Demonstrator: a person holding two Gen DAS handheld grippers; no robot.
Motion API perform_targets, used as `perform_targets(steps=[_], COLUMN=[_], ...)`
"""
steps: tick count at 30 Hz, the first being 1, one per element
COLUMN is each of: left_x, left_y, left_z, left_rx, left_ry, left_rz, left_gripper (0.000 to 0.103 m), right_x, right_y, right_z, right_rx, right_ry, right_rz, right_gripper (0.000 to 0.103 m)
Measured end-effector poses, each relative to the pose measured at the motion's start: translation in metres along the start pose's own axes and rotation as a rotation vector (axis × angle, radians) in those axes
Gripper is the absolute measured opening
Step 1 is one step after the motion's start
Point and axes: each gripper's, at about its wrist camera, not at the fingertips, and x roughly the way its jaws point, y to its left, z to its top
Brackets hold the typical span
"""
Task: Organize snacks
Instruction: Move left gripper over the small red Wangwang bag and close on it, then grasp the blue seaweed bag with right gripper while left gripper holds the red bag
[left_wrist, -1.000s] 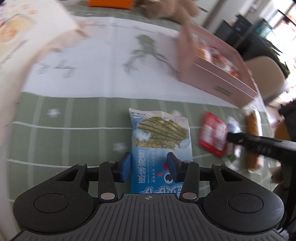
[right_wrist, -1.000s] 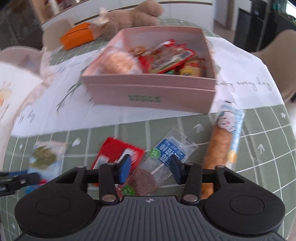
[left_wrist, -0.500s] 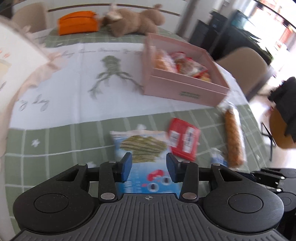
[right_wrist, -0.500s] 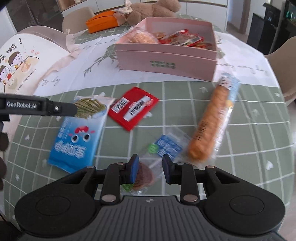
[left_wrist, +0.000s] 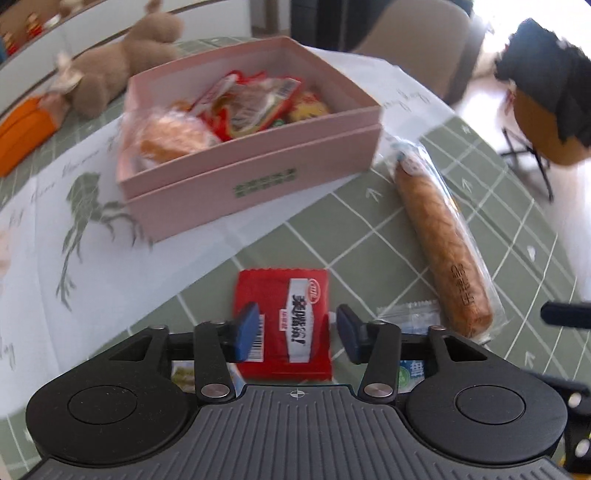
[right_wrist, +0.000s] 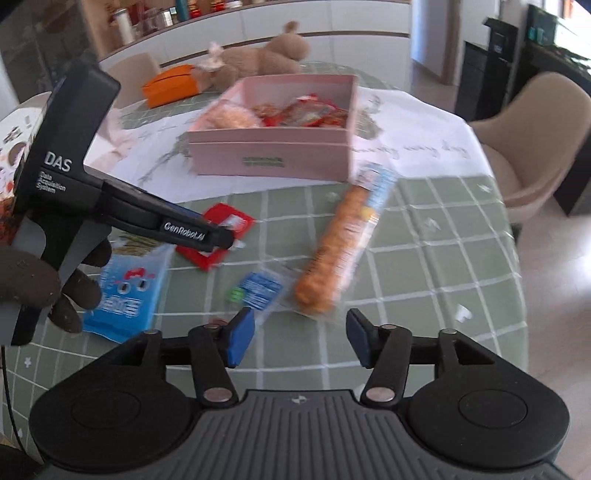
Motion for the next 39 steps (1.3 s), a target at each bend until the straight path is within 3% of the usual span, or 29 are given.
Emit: perform_targets(steps=[4,6,11,14,17,19,23,30,34,39], left_x=[0.005,0.007,0.005,0.009,0.008,0.006,-0.001,-0.055,-0.084,-0.095], left_y=[-0.007,-0.008,-0.001,0.017,0.023,0.021,0.022,0.041,0.071,0.113], left_z=[0.003,0.003,0.003,0.001,0.001,0.000,-0.002,-0.015,-0.033,-0.075], left_rx=[0.024,0.034,0.029,-0.025,-0.031,-0.020,-0.062,-0.167,-0.270,-0.430], left_ry=[0.020,0.023,0.022,0.031,0.024,0.009,0.008,-0.108,-0.144,-0.120], left_rz=[-0.024,-0.040,-0.009,0.011,0.006,0.002,-0.063,-0.117,-0.068,0.029], left_gripper=[0.076,0.080,0.077,0.081,0.076,0.065,0.059,0.057,0.058,0.058], right_x=[0.006,0.010,0.016,0.020,0.022,0.023,0.020,0.011,0.014,0.030], right_y=[-0.014,-0.015,-0.012,-0.010,-0.010,-0.009,-0.006,0.008,0.032,0.078], right_z=[-0.007,-0.009,-0.013,-0.013,-0.017,-0.020,-0.022,-0.014,-0.003,0.011], right_rx=[0.047,0.050,0.043,0.043,0.050,0.054,0.050,0.048,0.014,-0.077], right_ry=[0.024,0.034,0.052,0.064,0.076,0.084,0.080,0.052,0.048,0.070], right_rz=[-0.005,-0.005,-0.008,-0.011,-0.012,-0.018,-0.027,0.010,0.054,0.110], right_gripper=[0.059,0.059,0.061,0.061,0.061,0.061,0.063,0.064,0.068,0.068])
